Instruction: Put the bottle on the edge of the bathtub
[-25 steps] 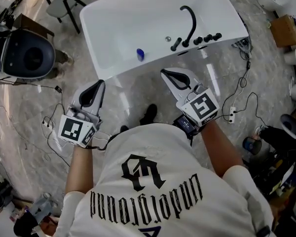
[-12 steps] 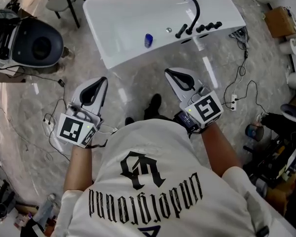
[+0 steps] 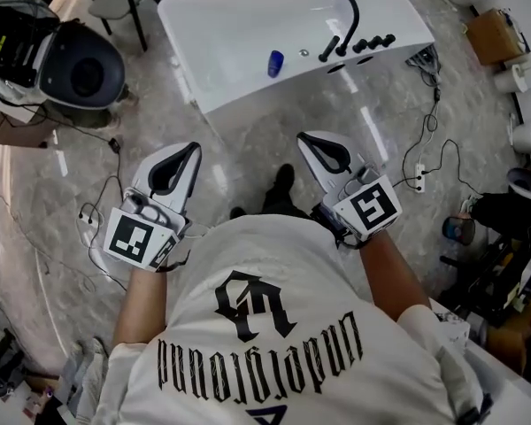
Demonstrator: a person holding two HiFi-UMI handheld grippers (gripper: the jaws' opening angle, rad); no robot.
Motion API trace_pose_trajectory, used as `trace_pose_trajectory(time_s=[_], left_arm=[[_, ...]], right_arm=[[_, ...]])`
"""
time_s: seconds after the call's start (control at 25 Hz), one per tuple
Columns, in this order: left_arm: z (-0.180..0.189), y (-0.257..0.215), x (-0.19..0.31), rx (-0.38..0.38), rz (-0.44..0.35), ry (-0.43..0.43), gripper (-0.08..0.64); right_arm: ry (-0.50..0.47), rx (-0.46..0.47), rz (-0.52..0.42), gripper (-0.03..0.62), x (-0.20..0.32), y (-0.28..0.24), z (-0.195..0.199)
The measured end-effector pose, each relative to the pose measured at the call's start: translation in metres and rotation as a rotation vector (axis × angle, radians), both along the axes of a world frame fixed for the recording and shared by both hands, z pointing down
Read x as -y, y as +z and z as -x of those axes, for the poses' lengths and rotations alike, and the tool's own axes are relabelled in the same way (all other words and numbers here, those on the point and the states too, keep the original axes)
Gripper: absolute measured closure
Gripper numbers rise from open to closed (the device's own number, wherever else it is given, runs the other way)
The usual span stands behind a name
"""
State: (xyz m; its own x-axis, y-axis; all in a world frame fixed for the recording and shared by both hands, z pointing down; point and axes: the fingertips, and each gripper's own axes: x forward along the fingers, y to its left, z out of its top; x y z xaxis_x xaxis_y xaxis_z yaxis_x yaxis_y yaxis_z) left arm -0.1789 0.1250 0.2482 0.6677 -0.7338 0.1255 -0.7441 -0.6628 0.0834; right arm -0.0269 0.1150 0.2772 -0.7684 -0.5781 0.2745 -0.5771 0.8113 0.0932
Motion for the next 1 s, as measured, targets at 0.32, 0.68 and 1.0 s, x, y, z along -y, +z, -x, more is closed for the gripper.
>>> trace_pose_trajectory(time_s=[0.32,0.68,1.0], left_arm=[[0.020,0.002,-0.041,-0.008,-0.012,0.009,0.552],[0.023,-0.003,-0.069,-0.023,-0.020,0.024,0.552],[0.023,-0.008,-0.088,-0.027,-0.021,0.040,0.552]], right_arm=[[0.014,0.069,-0.017,0.591,-0.047,-0.009,0.034],[0.020,0.089,-0.026,0.591,-0.079,-0.015,0.047],[0.026,0.087,-0.029,0.591,-0.100,-0.024,0.048]])
